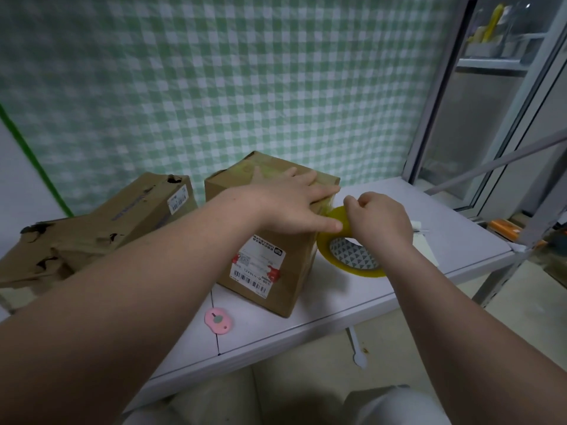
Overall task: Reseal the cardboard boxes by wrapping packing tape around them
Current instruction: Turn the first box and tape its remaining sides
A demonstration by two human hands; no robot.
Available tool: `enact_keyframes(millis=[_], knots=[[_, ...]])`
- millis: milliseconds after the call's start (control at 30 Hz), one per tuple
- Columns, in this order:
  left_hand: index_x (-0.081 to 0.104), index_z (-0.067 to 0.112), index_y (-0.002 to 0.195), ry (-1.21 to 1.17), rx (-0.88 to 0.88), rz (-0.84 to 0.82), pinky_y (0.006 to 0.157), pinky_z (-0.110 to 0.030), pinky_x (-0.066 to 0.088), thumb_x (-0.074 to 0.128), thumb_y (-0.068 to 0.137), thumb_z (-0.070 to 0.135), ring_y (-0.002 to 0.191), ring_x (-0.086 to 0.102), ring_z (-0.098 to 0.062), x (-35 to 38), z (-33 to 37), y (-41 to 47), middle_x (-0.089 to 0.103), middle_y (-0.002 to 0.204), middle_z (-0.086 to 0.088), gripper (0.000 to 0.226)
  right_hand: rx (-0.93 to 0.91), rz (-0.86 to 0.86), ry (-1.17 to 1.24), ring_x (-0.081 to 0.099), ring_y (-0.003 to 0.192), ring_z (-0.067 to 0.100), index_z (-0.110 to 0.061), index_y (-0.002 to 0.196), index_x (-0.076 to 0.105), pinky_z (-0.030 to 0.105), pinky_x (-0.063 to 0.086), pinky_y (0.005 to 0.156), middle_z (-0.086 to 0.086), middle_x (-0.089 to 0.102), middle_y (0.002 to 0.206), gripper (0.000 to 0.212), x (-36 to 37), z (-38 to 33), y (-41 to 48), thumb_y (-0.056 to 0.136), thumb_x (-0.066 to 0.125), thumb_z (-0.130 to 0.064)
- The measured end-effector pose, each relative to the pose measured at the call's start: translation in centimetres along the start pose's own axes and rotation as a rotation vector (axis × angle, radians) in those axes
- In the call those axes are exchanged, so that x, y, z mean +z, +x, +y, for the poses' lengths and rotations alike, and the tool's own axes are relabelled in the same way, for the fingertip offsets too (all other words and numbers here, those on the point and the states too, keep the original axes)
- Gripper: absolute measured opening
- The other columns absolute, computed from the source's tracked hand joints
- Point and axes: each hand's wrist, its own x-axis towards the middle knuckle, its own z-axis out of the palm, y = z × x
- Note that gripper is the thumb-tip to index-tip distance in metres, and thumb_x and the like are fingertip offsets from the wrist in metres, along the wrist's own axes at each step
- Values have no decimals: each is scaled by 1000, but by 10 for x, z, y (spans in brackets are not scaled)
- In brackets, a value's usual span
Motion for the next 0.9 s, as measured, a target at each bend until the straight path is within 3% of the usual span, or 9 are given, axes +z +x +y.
enact_keyframes(millis=[133, 200, 300, 433, 500, 600, 667, 767, 900], knots=[[9, 59, 141, -112, -11, -20, 109, -67, -4, 40, 81, 74, 146, -11, -23, 0, -15, -1, -6, 159, 8, 68, -46, -19, 167, 56, 94, 24, -17, 94, 60, 38, 45, 77, 1, 60, 91, 54, 1, 7, -13, 80, 51, -69], [9, 59, 141, -182, -26, -1, 112, -62, 0, 43, 82, 72, 146, -9, -25, 3, -28, -3, -4, 160, 6, 69, -123, 9, 203, 52, 106, 25, -22, 108, 60, 40, 44, 88, 2, 60, 106, 65, 4, 7, -20, 69, 59, -74], [9, 53, 144, -244, -111, 49, 115, -57, 9, 37, 67, 83, 146, -1, -27, 7, -42, -3, 3, 160, 5, 87, -184, 43, 251, 42, 119, 26, -26, 126, 50, 37, 36, 96, 4, 52, 123, 80, 9, 9, -27, 60, 78, -62], [20, 48, 144, -287, -359, 169, 111, -60, 16, 7, 52, 99, 144, 16, -29, 15, -62, -3, 16, 158, 5, 106, -118, 92, 425, 42, 117, 17, -28, 135, 41, 36, 40, 98, -1, 45, 126, 91, 15, 22, -33, 58, 88, -42], [26, 44, 144, -321, -478, 209, 109, -57, 24, 7, 62, 94, 140, 26, -31, 16, -73, -6, 24, 156, 0, 97, -35, 88, 494, 41, 113, 12, -31, 134, 39, 34, 42, 93, -6, 42, 124, 87, 23, 30, -38, 63, 88, -32], [30, 39, 145, -342, -554, 210, 108, -47, 31, 22, 84, 76, 137, 32, -30, 13, -80, -12, 29, 154, -1, 71, 136, 41, 615, 53, 109, 24, -28, 132, 41, 42, 49, 91, 0, 52, 117, 68, 38, 39, -40, 75, 78, -21], [34, 38, 144, -367, -551, 212, 107, -43, 31, 26, 90, 68, 137, 32, -28, 11, -81, -15, 30, 154, -1, 63, 216, 36, 675, 58, 102, 28, -25, 126, 47, 46, 52, 87, 1, 57, 105, 49, 41, 37, -37, 83, 70, -24], [43, 28, 141, -492, -555, 254, 106, -40, 31, 31, 95, 58, 135, 35, -28, 6, -82, -20, 35, 151, -4, 56, 252, 58, 754, 57, 84, 17, -26, 110, 54, 51, 56, 80, -4, 57, 87, 26, 37, 28, -28, 87, 63, -34], [48, 24, 137, -728, -584, 327, 104, -39, 32, 37, 95, 55, 132, 39, -27, 6, -83, -26, 39, 148, -5, 53, 206, 150, 730, 56, 83, 20, -29, 103, 57, 52, 55, 78, -12, 53, 81, 23, 21, 7, -9, 85, 57, -44]])
